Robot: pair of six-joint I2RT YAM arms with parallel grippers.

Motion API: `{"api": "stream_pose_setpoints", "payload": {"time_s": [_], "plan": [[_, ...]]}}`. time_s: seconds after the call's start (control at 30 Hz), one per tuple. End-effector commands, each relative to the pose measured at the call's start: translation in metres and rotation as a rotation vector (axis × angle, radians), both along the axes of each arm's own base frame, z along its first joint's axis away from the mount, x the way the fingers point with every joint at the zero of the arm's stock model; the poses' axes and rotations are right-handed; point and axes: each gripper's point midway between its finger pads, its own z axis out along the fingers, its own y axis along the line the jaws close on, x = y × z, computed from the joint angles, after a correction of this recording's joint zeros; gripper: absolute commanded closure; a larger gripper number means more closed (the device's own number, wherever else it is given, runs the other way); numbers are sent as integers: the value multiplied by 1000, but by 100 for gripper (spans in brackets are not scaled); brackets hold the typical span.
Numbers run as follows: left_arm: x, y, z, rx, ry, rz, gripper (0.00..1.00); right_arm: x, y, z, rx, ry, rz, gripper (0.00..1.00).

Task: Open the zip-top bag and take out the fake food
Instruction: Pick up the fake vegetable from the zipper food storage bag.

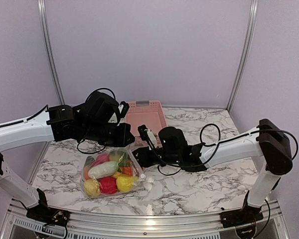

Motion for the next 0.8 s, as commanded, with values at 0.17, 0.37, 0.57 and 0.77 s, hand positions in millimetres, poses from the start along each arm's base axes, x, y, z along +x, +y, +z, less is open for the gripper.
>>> {"api": "stream_pose_setpoints", "payload": {"time_s": [0.17, 0.37, 0.57, 0.77], "plan": [[1, -4, 17, -54, -46, -1, 100, 9, 16, 7, 48, 15, -18, 67], [1, -2, 17, -52, -47, -1, 100, 10, 24, 5, 50, 14, -17, 69], [2, 4, 19, -49, -62, 22, 100, 7, 30, 5, 39, 12, -12, 85], [5, 15, 18, -44, -69, 54, 100, 6, 29, 20, 33, -22, -32, 100]]}}
